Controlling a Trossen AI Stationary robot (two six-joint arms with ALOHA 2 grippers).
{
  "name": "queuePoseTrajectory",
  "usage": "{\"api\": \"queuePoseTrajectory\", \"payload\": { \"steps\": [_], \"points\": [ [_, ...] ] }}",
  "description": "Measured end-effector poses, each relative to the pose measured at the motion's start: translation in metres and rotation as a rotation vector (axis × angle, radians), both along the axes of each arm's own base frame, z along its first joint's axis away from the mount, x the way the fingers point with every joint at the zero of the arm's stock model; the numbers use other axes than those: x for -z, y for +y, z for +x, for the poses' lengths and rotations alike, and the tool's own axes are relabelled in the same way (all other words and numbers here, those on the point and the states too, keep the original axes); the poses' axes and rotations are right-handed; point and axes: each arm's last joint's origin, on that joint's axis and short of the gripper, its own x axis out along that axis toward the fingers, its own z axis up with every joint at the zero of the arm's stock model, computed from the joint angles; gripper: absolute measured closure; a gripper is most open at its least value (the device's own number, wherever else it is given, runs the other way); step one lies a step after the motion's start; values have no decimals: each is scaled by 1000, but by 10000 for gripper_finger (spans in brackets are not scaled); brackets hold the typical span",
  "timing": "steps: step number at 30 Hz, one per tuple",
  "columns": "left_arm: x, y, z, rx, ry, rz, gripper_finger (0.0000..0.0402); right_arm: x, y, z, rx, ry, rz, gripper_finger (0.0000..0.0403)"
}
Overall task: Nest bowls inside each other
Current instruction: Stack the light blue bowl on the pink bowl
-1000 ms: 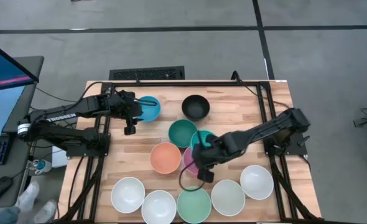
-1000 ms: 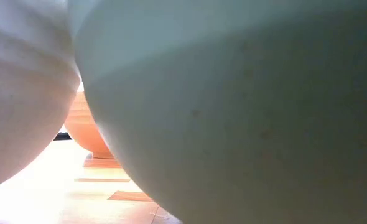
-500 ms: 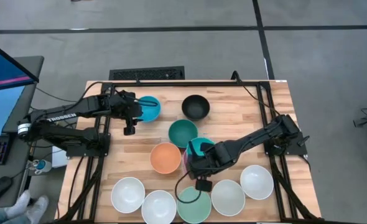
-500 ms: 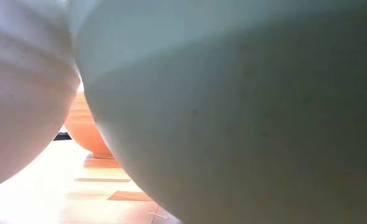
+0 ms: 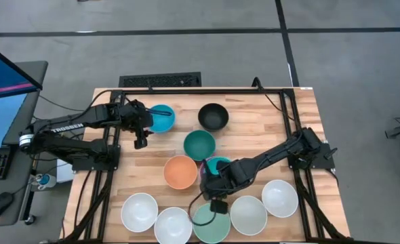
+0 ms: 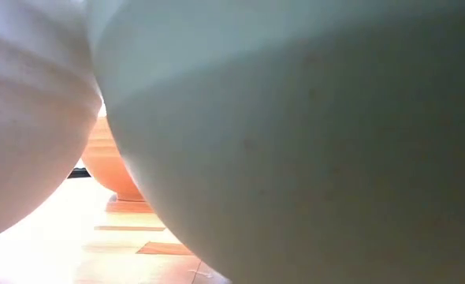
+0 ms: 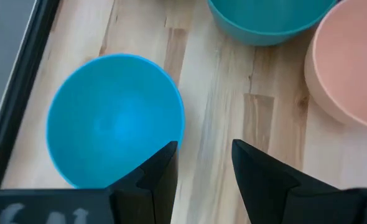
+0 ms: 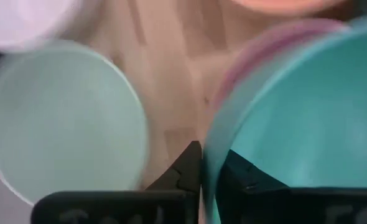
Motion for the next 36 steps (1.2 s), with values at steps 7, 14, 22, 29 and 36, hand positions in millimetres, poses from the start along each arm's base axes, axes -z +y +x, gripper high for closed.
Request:
{"api": "queuePoseTrajectory", "payload": {
  "steps": [7, 14, 22, 29, 36],
  "points": [
    [0, 0, 0, -34, -11, -21, 258, 10, 1, 2, 4, 45, 11, 351],
    [-1, -2, 1, -53, -31, -48, 258, 8, 0, 3, 23, 13, -8, 351],
    [-1, -4, 3, -43, -42, -48, 258, 14, -2, 2, 38, 19, -61, 350],
    [-3, -3, 6, -44, -74, -40, 258, 14, -2, 0, 73, 49, -20, 309],
    [-4, -3, 7, -52, -94, -40, 258, 8, -3, 1, 115, 16, -40, 208]
  ]
}}
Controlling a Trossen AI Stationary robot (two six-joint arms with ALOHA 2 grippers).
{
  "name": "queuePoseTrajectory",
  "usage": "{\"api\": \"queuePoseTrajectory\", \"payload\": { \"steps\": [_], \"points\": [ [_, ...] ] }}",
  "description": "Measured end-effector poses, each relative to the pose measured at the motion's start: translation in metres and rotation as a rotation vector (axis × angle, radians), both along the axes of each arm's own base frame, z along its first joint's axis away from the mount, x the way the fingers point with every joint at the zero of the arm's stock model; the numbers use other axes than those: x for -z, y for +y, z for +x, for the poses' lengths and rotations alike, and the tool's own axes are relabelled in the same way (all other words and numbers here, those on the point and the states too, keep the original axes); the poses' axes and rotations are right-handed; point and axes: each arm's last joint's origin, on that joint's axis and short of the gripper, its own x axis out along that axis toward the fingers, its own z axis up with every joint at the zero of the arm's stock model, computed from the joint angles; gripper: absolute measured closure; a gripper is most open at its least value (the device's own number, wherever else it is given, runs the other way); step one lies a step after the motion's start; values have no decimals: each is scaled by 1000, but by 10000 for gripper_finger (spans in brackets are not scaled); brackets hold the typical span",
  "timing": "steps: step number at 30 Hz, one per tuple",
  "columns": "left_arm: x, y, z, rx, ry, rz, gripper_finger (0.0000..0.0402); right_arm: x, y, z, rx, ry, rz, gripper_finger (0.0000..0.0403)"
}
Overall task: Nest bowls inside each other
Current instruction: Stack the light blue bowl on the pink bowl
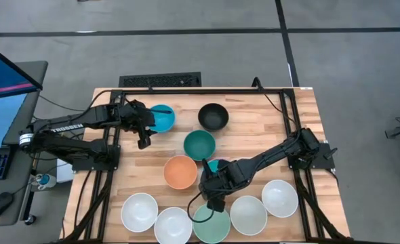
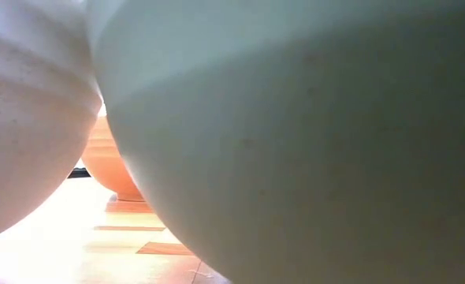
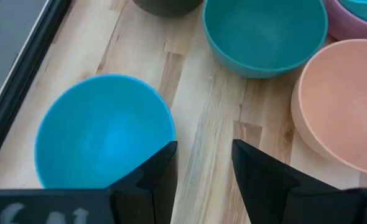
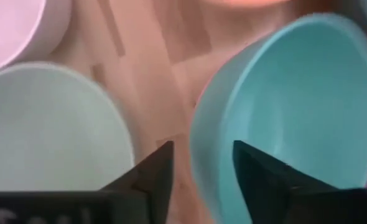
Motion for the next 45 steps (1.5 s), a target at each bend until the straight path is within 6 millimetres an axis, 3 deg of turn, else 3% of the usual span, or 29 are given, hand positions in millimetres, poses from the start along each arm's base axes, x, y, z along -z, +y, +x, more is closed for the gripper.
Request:
{"api": "queuePoseTrajectory", "payload": {
  "steps": [3, 6, 18, 24, 40, 45],
  "points": [
    [0, 0, 0, -6, -1, -4, 258, -4, 2, 2, 1, -37, -23, 186],
    [0, 0, 0, -8, -2, -7, 258, -5, 3, 2, -3, -40, -12, 195],
    [0, 0, 0, -14, -5, -18, 258, -7, 10, -2, -25, -19, 22, 342],
    [0, 0, 0, -14, -5, -18, 258, -15, 11, 0, -27, -48, 12, 386],
    [0, 0, 0, -31, -8, -32, 258, -8, 10, 3, 8, -82, -40, 385],
    [0, 0, 0, -31, -9, -32, 258, 8, 6, 0, 39, -39, -54, 373]
  ]
}}
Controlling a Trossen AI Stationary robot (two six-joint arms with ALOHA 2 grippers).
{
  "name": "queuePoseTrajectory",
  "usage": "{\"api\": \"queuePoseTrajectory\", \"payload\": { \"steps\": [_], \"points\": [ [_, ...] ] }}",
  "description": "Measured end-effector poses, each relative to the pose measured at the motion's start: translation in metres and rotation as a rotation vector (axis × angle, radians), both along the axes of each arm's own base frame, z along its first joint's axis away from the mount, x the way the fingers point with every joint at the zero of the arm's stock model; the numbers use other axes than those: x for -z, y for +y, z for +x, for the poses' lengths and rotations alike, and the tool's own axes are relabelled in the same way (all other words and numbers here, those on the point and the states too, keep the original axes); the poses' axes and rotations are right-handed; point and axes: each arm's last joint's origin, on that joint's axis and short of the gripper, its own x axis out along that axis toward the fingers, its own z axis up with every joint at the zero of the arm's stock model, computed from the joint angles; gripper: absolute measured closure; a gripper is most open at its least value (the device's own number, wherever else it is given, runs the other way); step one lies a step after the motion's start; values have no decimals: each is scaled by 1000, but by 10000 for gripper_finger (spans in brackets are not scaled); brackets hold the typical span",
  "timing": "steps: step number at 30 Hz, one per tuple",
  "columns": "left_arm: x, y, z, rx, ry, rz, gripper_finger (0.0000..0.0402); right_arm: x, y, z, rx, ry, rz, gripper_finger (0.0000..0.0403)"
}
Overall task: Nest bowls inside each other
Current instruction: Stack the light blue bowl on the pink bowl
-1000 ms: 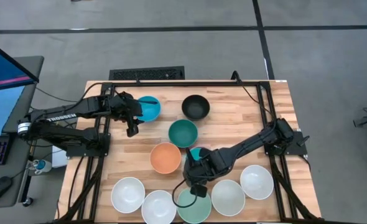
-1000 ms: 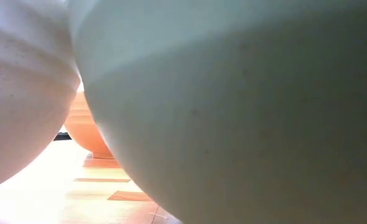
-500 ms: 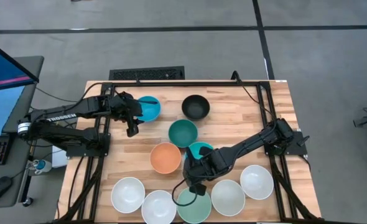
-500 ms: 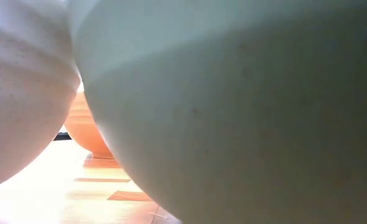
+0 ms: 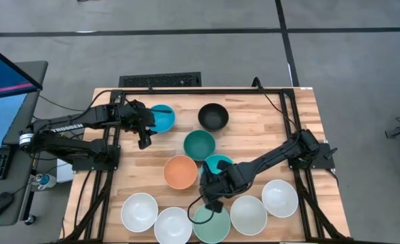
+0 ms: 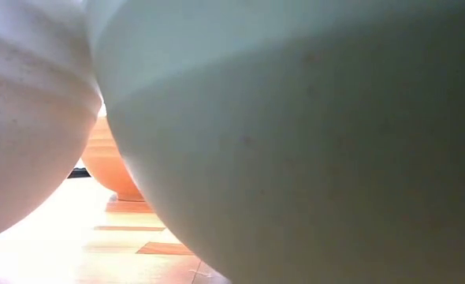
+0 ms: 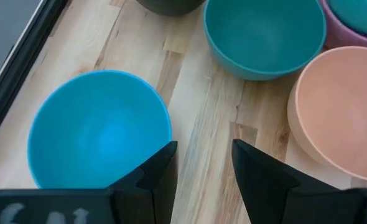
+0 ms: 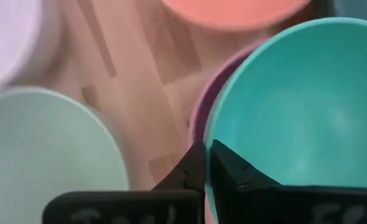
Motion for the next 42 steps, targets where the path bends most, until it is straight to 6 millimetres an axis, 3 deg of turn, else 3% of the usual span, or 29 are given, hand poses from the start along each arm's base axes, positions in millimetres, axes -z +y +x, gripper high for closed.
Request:
{"api": "queuePoseTrajectory", "payload": {
  "steps": [8, 17, 38, 42],
  "points": [
    [0, 0, 0, -8, -2, -8, 258, 6, 9, -4, 32, -10, 16, 371],
    [0, 0, 0, -15, -2, -14, 258, 4, 9, -4, 67, -47, -12, 331],
    [0, -4, 1, 2, 1, -18, 258, 16, 4, -9, 123, 32, -14, 337],
    [0, -4, 1, 2, -2, -17, 258, 3, 9, -5, 134, -19, 23, 316]
  ]
}}
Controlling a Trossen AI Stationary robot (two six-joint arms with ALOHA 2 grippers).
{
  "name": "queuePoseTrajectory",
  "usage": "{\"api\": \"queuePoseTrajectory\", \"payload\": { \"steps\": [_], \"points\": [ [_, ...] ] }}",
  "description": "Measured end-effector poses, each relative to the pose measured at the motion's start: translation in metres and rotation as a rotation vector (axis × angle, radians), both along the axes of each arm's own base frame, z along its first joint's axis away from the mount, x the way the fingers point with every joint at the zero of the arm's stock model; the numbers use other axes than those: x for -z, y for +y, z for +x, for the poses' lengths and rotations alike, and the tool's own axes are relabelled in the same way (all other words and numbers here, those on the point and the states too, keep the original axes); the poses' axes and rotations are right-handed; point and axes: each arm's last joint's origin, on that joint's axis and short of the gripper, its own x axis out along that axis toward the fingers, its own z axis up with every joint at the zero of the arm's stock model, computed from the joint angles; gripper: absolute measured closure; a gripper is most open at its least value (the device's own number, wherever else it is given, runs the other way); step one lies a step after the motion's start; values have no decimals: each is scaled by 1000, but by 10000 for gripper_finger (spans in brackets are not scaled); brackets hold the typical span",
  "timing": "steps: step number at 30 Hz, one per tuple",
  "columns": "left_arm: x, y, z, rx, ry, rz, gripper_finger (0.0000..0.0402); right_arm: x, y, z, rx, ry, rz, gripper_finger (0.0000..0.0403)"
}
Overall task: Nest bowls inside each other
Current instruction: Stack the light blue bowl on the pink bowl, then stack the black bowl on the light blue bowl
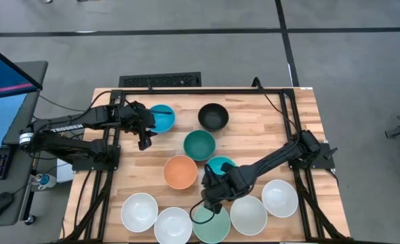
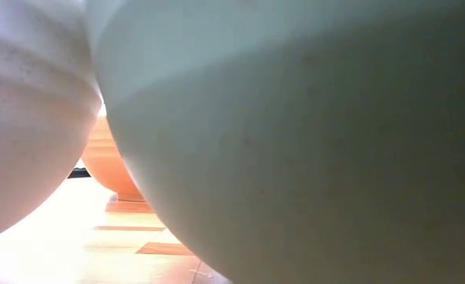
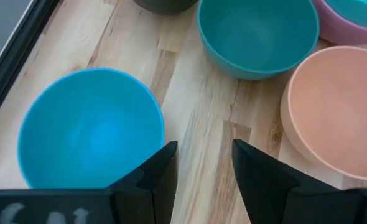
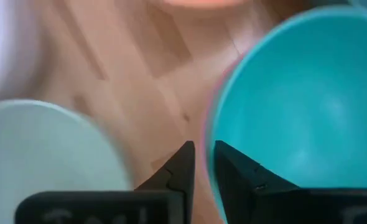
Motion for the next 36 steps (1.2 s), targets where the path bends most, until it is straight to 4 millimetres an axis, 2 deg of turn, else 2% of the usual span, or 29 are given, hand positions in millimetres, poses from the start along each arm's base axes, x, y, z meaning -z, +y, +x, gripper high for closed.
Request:
{"api": "queuePoseTrajectory", "payload": {
  "steps": [5, 9, 12, 17, 22, 24, 27, 32, 34, 36],
  "points": [
    [-2, 1, 2, 1, -31, 9, 258, -36, 0, 8, -32, -102, 10, 271],
    [-4, 1, 5, 10, -66, 1, 258, -38, -11, 9, -3, -76, -26, 228],
    [-6, -3, 8, 62, -117, -72, 258, -36, -31, 7, 98, -30, -155, 202],
    [-12, -16, 16, 159, -209, -159, 258, -35, -90, 11, 267, 77, -305, 187],
    [-11, -30, 18, 193, -181, -54, 258, -36, -152, 27, 273, 88, -315, 195],
    [-8, -33, 14, 183, -124, -33, 258, -36, -177, 31, 267, 95, -275, 200],
    [-2, -35, 9, 221, -53, -93, 258, -35, -215, 35, 261, 83, -150, 207],
    [0, -38, 6, 283, -22, -166, 258, -39, -277, 43, 329, -91, 70, 214],
    [0, -38, 6, 299, -22, -156, 258, -41, -294, 43, 366, -147, 121, 215],
    [0, -38, 6, 319, -23, -133, 258, -41, -302, 41, 391, -160, 134, 212]
  ]
}}
